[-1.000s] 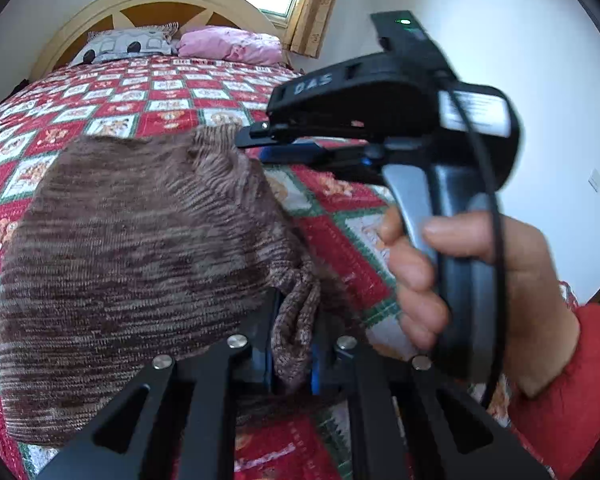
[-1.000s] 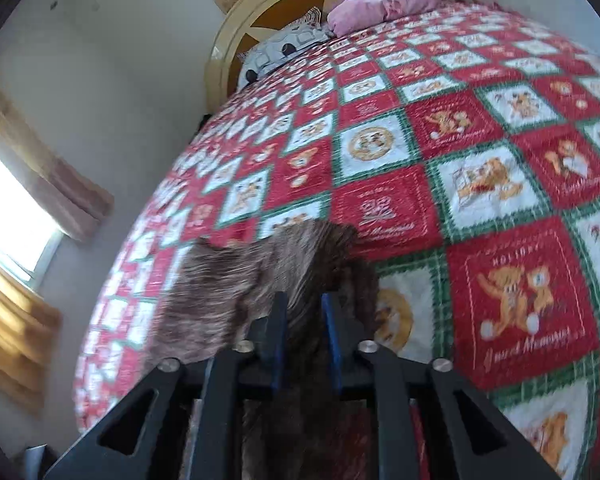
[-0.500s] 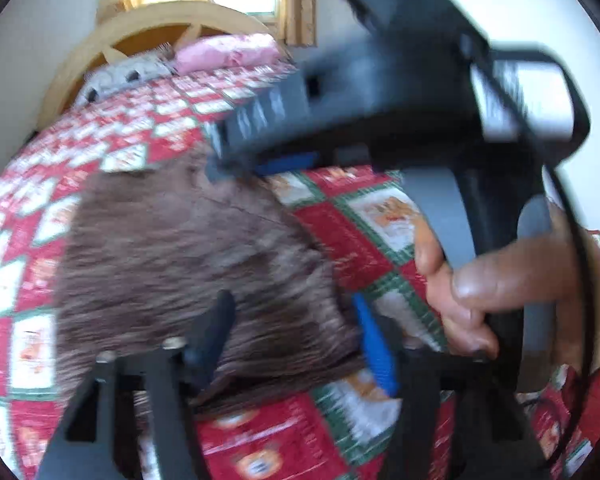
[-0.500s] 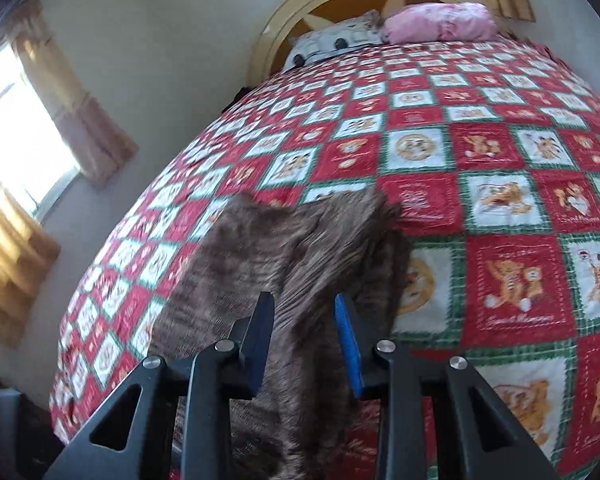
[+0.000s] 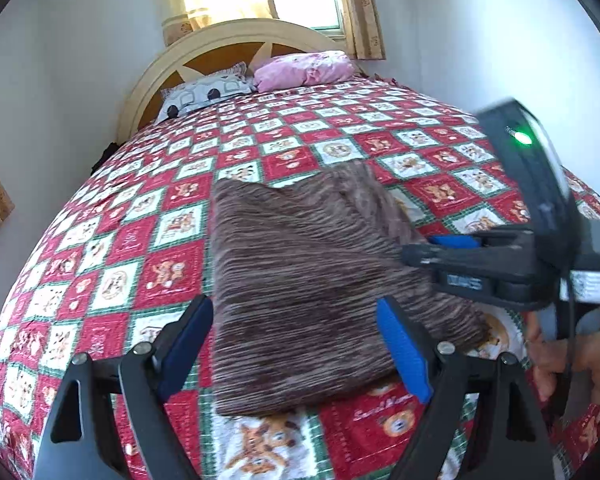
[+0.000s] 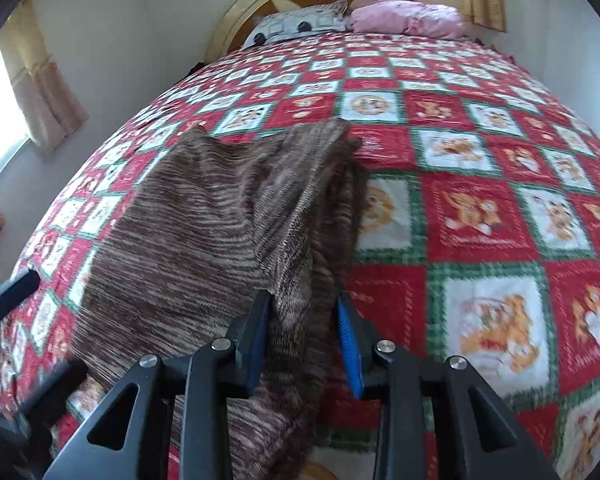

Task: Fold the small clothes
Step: 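Release the folded sweater from both grippers and pull them back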

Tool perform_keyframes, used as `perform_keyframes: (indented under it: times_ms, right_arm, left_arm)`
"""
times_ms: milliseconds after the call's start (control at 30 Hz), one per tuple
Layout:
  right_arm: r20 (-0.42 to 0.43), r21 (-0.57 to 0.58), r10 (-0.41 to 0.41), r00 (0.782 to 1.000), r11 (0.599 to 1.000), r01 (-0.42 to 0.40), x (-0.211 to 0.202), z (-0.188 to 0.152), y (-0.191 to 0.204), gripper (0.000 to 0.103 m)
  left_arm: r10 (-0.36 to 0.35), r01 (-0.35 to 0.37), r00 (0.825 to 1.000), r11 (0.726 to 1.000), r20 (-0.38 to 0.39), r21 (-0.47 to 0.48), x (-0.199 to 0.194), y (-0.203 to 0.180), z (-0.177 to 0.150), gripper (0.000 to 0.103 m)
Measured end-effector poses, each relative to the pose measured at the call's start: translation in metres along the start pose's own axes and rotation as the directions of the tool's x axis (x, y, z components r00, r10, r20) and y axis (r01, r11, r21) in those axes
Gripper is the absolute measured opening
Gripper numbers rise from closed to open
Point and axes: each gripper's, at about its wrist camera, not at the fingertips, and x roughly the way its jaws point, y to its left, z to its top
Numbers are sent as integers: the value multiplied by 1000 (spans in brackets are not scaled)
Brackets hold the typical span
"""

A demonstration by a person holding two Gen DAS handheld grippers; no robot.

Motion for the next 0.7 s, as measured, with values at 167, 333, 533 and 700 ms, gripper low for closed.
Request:
perform_keyframes:
  times_ms: [167,333,533,700]
  right_arm:
    - [-6,81,23,1000,996,-22,-13,-8,-22,43]
    - [42,114,37,998,993,-42,-37,3,-22,44]
    - [168,48,6,986,999,-15,-44,53,-8,44]
    - [60,-100,-6,998,995,12,26,93,21,32]
  left_arm:
    - [26,-26,999,1000,-27,-13,14,13,-1,93]
    - [32,-35,998,998,-58,-49,29,32,-3,97]
    - [13,-29,996,980,-83,-195,53,70,16,98]
    - [20,-54,992,960,-121,-276,96,75,30,98]
